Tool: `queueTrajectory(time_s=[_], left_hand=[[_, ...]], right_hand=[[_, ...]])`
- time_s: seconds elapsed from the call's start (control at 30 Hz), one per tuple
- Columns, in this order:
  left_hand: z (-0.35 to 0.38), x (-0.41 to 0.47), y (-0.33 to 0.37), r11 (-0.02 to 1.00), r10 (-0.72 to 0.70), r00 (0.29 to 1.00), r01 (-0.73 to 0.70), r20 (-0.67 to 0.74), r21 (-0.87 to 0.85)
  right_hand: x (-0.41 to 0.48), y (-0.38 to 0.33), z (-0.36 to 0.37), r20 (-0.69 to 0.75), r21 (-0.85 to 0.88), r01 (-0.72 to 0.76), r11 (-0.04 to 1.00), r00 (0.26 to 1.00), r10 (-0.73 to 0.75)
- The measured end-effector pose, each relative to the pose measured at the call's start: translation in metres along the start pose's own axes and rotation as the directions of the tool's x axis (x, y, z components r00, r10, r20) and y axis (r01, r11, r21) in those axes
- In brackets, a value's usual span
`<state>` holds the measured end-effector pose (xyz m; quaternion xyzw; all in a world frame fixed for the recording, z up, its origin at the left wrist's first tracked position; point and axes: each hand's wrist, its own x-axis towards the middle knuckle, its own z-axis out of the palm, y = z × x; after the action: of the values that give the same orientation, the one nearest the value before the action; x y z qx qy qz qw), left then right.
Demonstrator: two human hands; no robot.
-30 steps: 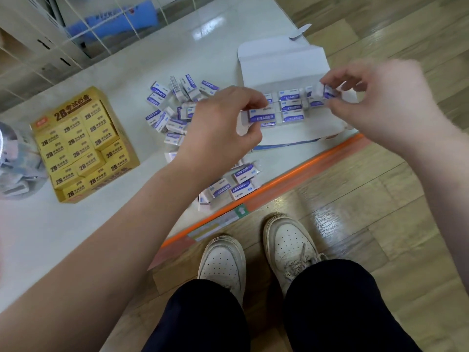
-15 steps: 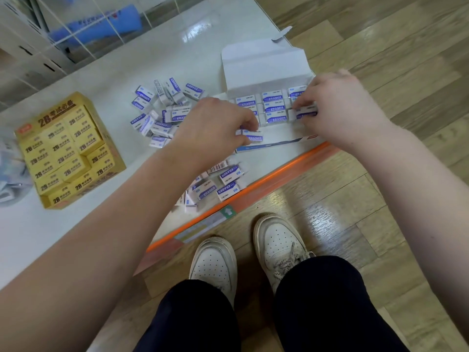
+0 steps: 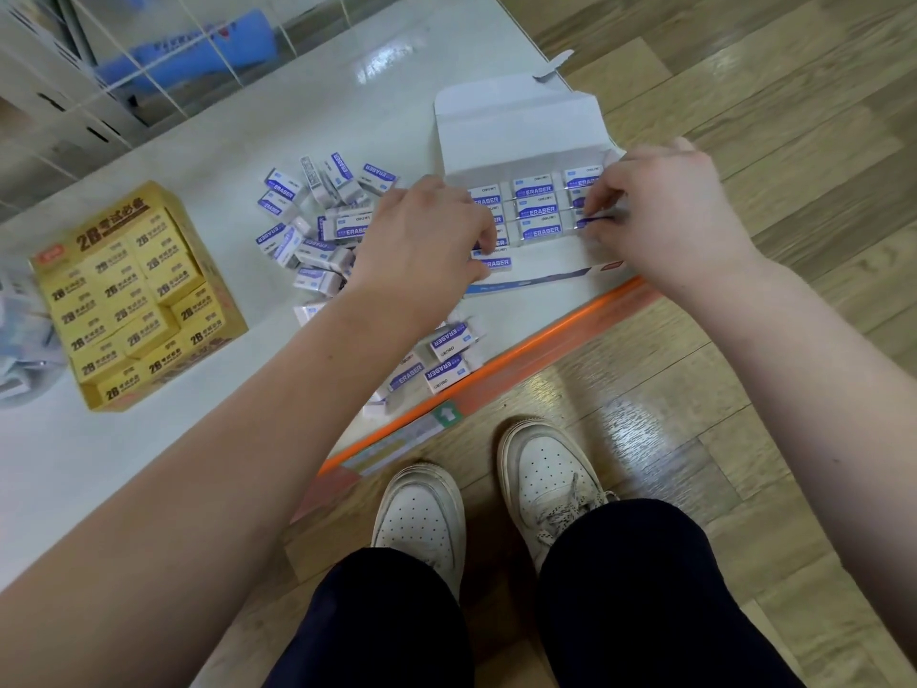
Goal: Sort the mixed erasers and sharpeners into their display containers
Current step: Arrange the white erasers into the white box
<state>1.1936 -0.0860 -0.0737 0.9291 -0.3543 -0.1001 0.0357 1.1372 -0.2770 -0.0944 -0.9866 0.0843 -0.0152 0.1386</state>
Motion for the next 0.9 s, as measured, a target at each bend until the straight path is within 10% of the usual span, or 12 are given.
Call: queueTrajectory(time_s=[0.5,0.9], left_hand=[[0.002,0.001,0.006,0.985,-0.144,0.990,0.144,0.014,-0.098],[0.008,0.004,0.001,0.996,0.018,0.999,-0.021,-0.035,-0.085]], right_hand=[[0.000,-0.008,-0.003,0.034,0.047,-0.135,0.990,0.991,0.133],[-0.004,-0.018,-0.004,0.024,-0.062,-0.019,0.998,1.000,0.020]])
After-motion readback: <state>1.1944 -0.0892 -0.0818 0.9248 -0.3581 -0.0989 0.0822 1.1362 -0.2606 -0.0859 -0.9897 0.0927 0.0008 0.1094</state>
